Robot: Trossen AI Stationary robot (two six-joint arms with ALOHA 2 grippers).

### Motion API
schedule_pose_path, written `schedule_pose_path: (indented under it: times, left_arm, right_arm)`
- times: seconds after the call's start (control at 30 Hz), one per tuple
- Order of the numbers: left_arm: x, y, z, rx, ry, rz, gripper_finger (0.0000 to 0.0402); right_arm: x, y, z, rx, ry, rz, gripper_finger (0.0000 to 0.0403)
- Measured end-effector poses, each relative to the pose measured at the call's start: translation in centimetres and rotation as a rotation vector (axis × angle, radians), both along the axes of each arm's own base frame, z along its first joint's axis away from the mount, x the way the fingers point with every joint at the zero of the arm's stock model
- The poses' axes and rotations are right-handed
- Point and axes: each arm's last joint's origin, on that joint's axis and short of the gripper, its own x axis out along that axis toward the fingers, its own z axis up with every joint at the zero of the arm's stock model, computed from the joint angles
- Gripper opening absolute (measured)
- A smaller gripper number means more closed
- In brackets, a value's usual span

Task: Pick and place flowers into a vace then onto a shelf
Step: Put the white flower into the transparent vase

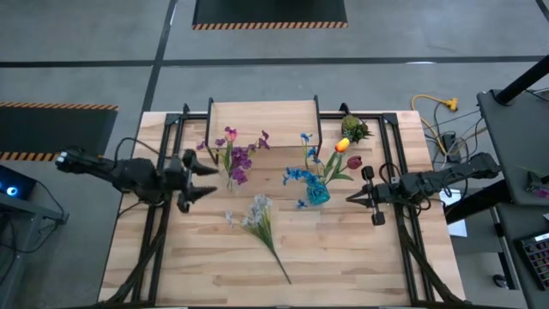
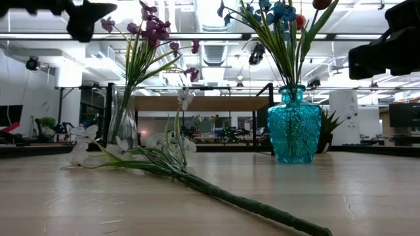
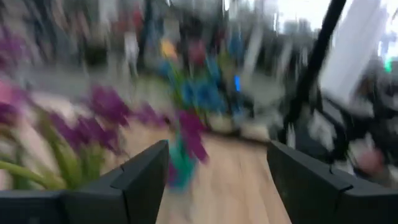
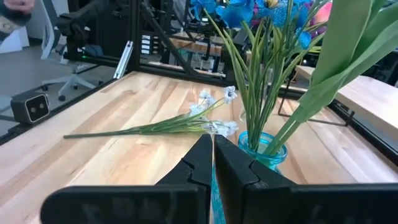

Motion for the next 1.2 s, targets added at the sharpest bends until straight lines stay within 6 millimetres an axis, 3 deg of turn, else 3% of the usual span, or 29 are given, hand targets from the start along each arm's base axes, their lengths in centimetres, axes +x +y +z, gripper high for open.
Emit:
schedule_pose_path:
  times: [0.13, 0.23, 0.47, 0.73, 1.2]
  left_arm:
    - [1.3, -1.2, 2.6, -0.079, 0.234, -0.024, 0.0255]
    - [2.7, -2.5, 4.7, -0.124, 0.303, -0.035, 0.0256]
    - [5.9, -6.1, 7.0, -0.135, 0.495, 0.058, 0.0256]
    - [8.7, -10.2, 6.6, -0.341, 0.612, 0.247, 0.0256]
    - [14.8, -15.2, 0.4, -0.79, 0.641, 0.584, 0.0256]
  right_arm:
    - [0.0, 0.0, 0.0, 0.002, 0.0, 0.0, 0.0008]
    - [0.0, 0.0, 0.0, -0.001, 0.0, -0.001, 0.0008]
    - [0.0, 0.0, 0.0, 0.0, 0.0, -0.002, 0.0008]
    - [0.0, 0.0, 0.0, -0.001, 0.0, -0.002, 0.0009]
    - [0.0, -0.7, 0.0, 0.004, -0.003, -0.238, 0.0008]
